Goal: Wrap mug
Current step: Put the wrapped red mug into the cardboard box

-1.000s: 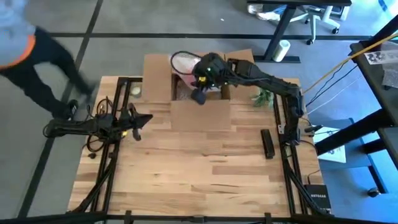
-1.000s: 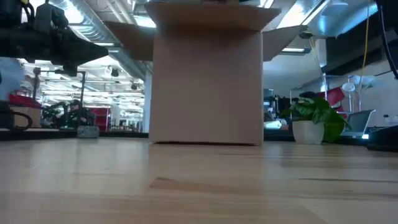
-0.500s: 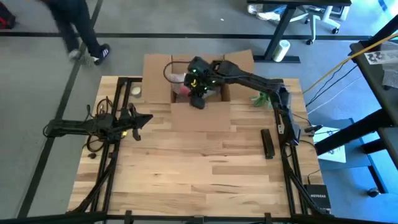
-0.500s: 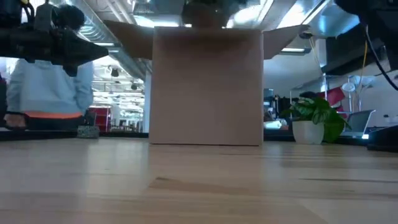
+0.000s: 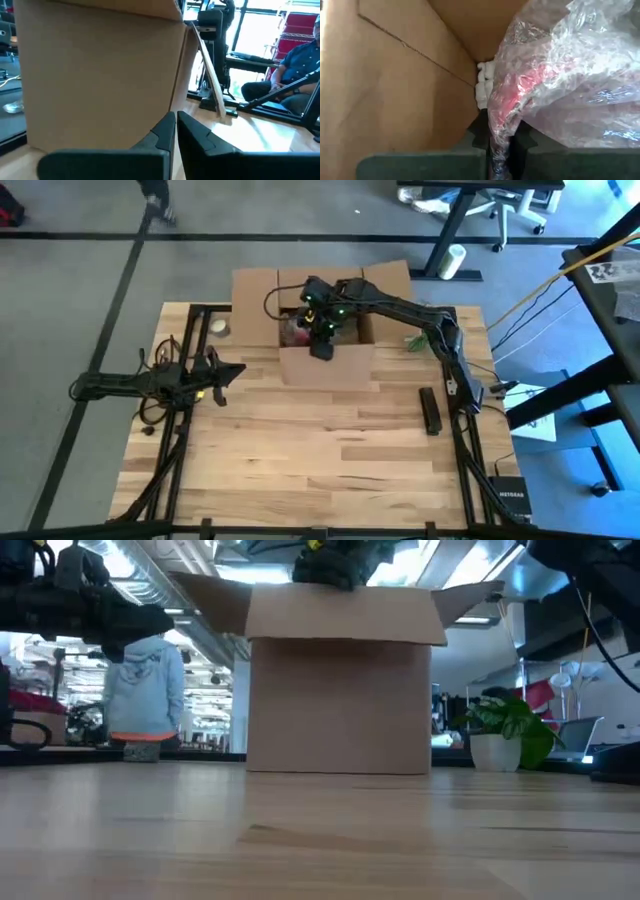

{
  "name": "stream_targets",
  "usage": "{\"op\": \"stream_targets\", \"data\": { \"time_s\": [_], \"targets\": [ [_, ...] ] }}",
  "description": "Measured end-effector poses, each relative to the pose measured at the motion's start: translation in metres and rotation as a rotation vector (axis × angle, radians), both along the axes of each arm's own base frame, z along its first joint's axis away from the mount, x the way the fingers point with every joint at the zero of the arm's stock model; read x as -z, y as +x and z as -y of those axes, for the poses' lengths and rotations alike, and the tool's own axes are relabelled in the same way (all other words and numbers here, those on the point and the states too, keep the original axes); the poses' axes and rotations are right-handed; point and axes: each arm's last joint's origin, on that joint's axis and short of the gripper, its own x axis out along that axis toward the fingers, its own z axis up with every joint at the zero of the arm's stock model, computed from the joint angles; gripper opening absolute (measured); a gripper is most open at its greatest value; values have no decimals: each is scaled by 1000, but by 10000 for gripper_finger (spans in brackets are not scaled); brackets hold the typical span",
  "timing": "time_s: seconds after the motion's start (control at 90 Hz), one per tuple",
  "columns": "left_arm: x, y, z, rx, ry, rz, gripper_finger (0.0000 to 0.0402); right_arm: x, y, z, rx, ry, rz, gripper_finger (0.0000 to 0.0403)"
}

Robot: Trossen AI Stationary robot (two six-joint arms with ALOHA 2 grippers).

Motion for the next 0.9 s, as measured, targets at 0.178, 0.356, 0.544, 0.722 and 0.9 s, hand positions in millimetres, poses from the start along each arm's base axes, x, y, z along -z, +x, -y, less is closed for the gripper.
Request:
{"op": "stream_targets", "data": {
  "time_s": [0.178,0.356,0.544,0.722,0.9],
  "targets": [
    [0,0,0,0,0,0,0,-15,0,1,-1,-42,91,85],
    [0,0,0,1,0,0,0,-25,-3,1,22,-102,121,121],
    [0,0,0,1,0,0,0,-28,-5,1,22,-89,126,134],
    [0,0,0,1,0,0,0,-28,-7,0,37,-52,110,135],
    [0,0,0,1,0,0,0,-47,-12,-4,36,-25,178,136]
  ]
}}
